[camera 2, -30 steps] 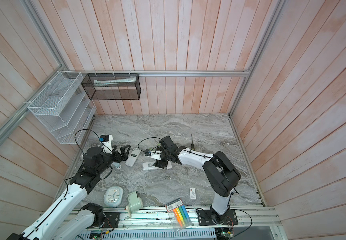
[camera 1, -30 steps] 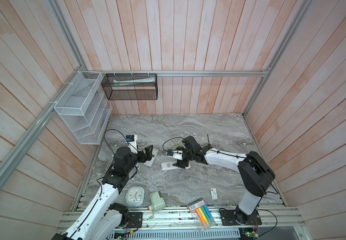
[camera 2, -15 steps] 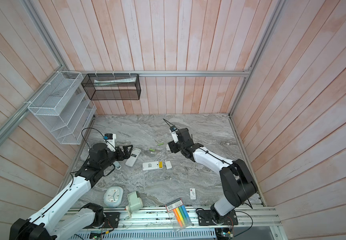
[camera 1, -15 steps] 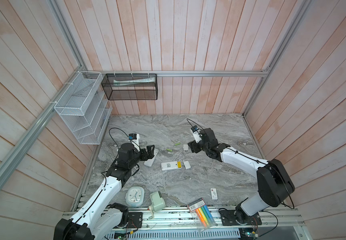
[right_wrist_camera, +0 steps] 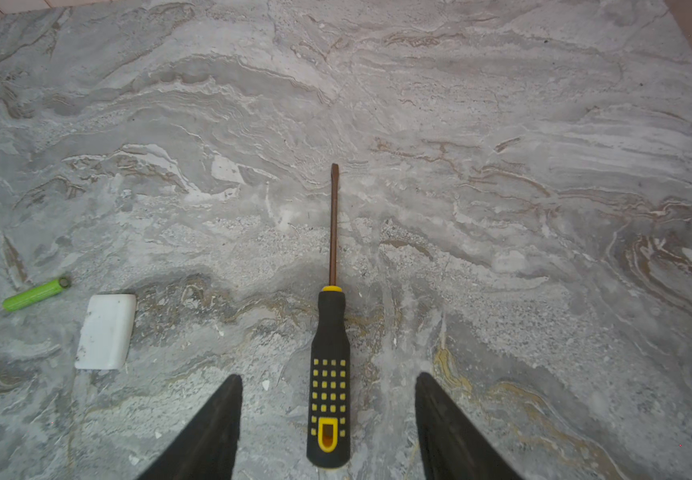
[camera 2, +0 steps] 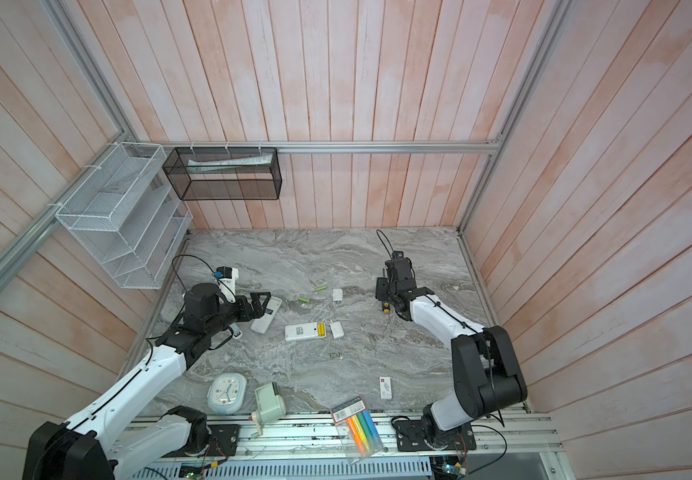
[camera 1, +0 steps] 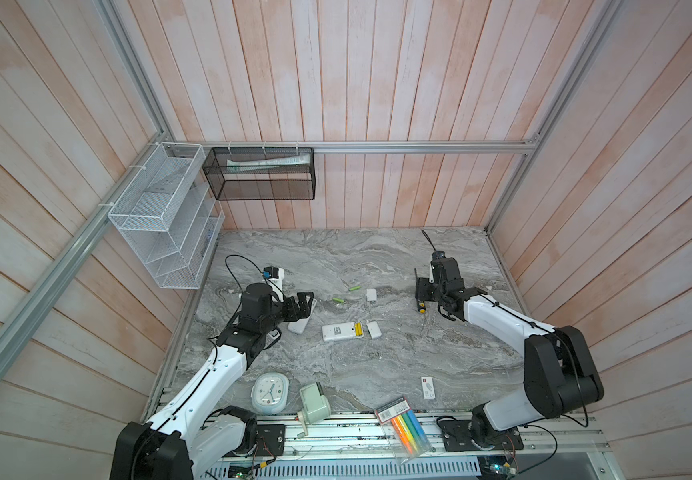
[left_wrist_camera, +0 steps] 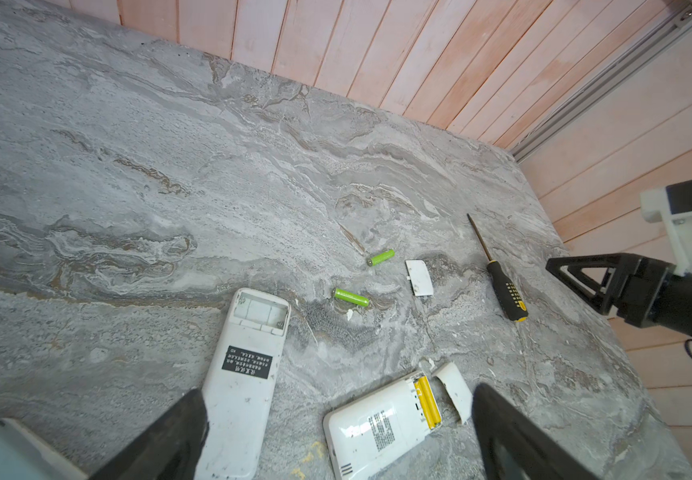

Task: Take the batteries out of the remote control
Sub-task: 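Move the right gripper to the yellow-and-black screwdriver and grasp its handle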

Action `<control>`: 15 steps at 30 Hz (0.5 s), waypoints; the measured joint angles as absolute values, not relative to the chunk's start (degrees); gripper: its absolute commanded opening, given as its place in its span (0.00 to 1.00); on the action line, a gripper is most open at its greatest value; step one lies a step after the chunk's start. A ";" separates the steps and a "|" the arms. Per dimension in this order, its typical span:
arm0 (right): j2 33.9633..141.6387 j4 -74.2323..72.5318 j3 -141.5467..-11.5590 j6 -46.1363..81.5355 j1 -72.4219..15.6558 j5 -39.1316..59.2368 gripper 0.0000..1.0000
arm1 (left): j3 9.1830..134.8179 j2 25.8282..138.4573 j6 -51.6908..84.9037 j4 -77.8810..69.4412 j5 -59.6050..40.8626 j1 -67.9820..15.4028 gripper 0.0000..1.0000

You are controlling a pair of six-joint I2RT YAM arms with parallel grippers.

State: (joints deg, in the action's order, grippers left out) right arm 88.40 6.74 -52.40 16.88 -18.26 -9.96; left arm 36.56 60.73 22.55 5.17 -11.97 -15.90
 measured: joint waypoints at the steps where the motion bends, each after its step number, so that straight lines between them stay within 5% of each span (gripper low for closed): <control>1: 89.30 6.96 -52.40 17.17 -18.26 -10.02 0.62 | 36.56 60.95 22.57 5.19 -12.19 -15.88 1.00; 15: 98.94 7.49 -52.45 19.35 -18.17 -9.96 0.41 | 36.56 61.45 22.79 5.17 -14.39 -15.86 1.00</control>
State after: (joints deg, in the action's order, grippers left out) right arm 98.94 7.49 -52.45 19.35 -18.17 -9.96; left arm 36.56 61.45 22.79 5.17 -14.39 -15.86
